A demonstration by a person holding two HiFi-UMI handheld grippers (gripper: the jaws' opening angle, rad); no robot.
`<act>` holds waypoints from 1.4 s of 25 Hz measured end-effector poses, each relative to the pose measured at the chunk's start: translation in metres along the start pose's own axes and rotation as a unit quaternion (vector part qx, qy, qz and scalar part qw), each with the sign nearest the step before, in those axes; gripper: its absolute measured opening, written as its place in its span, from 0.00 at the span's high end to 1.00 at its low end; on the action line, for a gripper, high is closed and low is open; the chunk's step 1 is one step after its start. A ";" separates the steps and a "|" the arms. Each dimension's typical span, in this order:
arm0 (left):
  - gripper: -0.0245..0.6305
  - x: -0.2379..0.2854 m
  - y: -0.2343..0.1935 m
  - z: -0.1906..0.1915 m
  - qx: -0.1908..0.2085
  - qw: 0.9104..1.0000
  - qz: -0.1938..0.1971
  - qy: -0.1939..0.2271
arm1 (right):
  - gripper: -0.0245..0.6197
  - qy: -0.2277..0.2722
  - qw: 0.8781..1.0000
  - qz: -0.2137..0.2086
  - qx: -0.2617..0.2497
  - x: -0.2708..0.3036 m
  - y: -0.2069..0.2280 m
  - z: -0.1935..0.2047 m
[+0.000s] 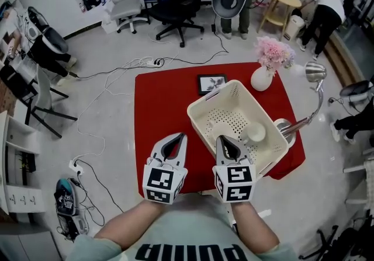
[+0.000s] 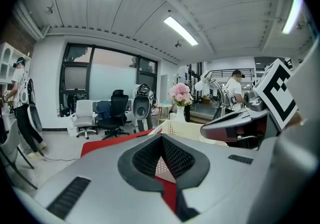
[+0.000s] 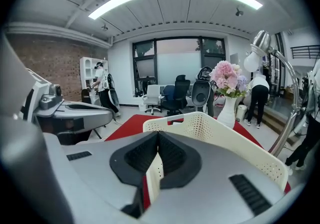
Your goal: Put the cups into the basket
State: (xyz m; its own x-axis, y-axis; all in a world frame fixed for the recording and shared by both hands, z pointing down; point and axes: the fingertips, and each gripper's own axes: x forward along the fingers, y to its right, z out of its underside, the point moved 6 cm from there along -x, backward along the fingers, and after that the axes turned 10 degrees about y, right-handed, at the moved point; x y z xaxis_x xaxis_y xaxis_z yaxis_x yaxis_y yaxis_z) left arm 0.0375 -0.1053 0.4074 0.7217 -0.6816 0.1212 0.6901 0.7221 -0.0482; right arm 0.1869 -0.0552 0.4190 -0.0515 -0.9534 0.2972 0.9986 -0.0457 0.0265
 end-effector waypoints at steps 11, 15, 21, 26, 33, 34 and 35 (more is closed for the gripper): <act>0.96 -0.060 -0.026 0.002 0.003 1.000 0.012 -0.003 | 0.94 0.013 1.000 0.021 0.015 -0.027 -0.061 0.001; 0.96 -0.088 -0.032 0.002 0.011 1.000 0.020 0.000 | 0.94 0.018 0.999 0.030 0.017 -0.041 -0.085 0.005; 0.96 -0.125 -0.035 0.009 -0.004 0.999 0.039 -0.001 | 0.94 0.016 0.999 0.047 0.017 -0.066 -0.117 0.015; 0.96 -0.158 -0.031 0.012 -0.004 0.999 0.049 0.015 | 0.94 0.011 0.998 0.063 0.011 -0.090 -0.136 0.028; 0.96 -0.189 -0.002 0.013 -0.009 0.998 0.062 0.025 | 0.94 0.017 0.997 0.067 0.016 -0.132 -0.138 0.036; 0.96 -0.191 0.004 0.013 -0.008 0.998 0.061 0.024 | 0.94 0.019 0.998 0.064 0.015 -0.138 -0.136 0.036; 0.96 -0.193 0.009 0.012 -0.007 0.998 0.057 0.024 | 0.94 0.020 0.998 0.059 0.014 -0.142 -0.134 0.035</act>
State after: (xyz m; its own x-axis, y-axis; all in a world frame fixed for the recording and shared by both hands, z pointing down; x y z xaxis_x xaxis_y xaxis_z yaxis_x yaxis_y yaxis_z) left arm -0.0965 0.0342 0.3958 0.7974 -0.5997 0.0664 0.6033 0.7942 -0.0725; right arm 0.0599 0.0971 0.4067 0.0683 -0.9630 0.2609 0.9969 0.0763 0.0207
